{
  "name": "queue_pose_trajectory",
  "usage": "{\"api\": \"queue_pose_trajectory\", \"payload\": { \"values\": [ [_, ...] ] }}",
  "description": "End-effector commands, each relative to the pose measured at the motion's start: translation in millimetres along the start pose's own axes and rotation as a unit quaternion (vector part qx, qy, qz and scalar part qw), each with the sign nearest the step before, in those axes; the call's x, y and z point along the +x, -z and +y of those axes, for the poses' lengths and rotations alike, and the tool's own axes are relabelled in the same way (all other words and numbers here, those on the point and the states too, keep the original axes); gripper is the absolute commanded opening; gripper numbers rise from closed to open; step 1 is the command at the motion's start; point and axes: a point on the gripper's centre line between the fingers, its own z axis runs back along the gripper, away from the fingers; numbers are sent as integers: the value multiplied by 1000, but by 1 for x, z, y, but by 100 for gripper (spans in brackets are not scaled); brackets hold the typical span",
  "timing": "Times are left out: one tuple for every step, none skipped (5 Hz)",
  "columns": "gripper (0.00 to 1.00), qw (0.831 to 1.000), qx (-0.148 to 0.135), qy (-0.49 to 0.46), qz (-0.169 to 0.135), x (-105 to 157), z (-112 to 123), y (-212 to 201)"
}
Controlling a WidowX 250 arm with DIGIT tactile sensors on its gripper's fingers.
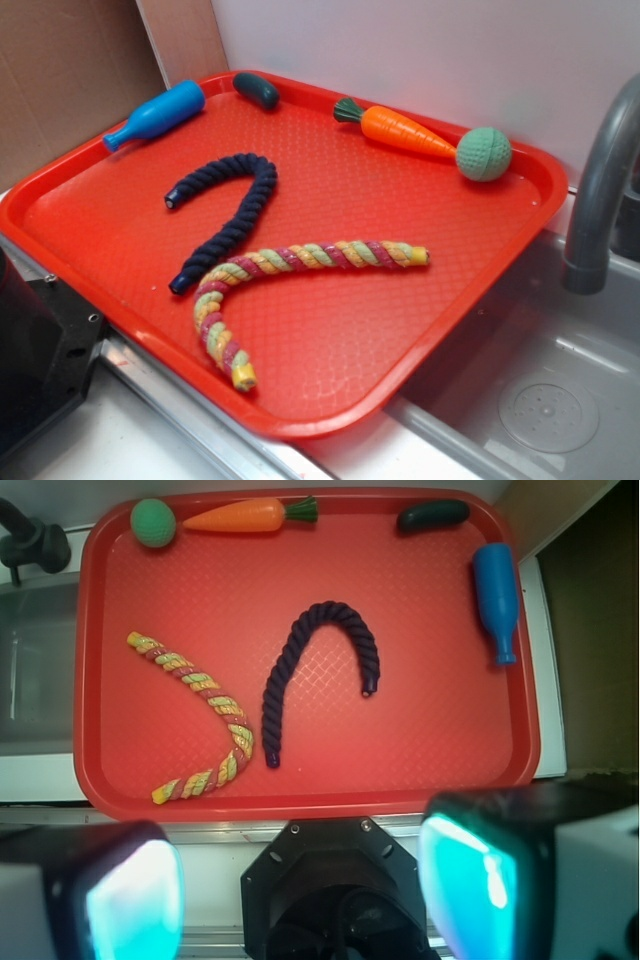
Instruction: Grab the green ball.
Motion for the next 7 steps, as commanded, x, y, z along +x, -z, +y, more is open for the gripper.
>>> {"api": "queue_pose_trajectory", "payload": {
  "values": [
    [100,1000,0,0,0,0,0,0],
    [100,996,39,67,31,44,-3,56],
    [100,991,55,123,2,78,-34,103],
    [100,984,41,150,-89,109,-69,116],
    [100,984,-8,128,-125,141,-93,132],
    [100,988,-1,100,-115,173,-103,157],
    [100,988,-1,100,-115,173,-103,157]
  ]
}}
